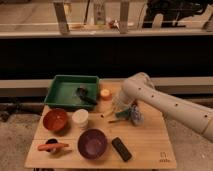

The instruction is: Place banana in tray

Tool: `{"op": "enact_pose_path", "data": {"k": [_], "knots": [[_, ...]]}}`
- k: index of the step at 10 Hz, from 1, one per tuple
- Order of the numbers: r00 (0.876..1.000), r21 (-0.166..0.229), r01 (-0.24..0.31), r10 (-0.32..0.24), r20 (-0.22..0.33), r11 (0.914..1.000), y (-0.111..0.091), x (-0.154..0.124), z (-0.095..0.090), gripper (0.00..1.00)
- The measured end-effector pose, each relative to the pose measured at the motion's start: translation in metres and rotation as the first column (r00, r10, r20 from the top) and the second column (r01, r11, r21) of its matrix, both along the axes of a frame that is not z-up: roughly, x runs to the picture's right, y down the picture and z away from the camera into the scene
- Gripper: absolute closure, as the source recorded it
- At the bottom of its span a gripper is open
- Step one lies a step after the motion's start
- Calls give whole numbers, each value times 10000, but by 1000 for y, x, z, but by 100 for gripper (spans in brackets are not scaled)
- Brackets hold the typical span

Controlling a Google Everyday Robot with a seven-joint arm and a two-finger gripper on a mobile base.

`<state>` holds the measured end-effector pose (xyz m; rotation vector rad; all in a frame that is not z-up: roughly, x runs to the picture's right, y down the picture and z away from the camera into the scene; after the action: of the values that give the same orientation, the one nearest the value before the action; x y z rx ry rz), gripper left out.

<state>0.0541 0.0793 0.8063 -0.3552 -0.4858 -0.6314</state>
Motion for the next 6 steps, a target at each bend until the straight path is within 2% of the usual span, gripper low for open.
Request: {"op": "enact_pose_path", "data": {"k": [1, 3, 4, 6], "knots": [[9996, 328, -184, 177, 224, 9993, -25, -15, 6, 100], [9970, 972, -355, 286, 713, 9946, -47, -51, 9, 100], [9932, 1461, -511, 349, 1110, 9879, -54, -75, 5, 100], [9850, 2082, -632, 275, 1701, 9760, -64, -109, 3, 100]]}}
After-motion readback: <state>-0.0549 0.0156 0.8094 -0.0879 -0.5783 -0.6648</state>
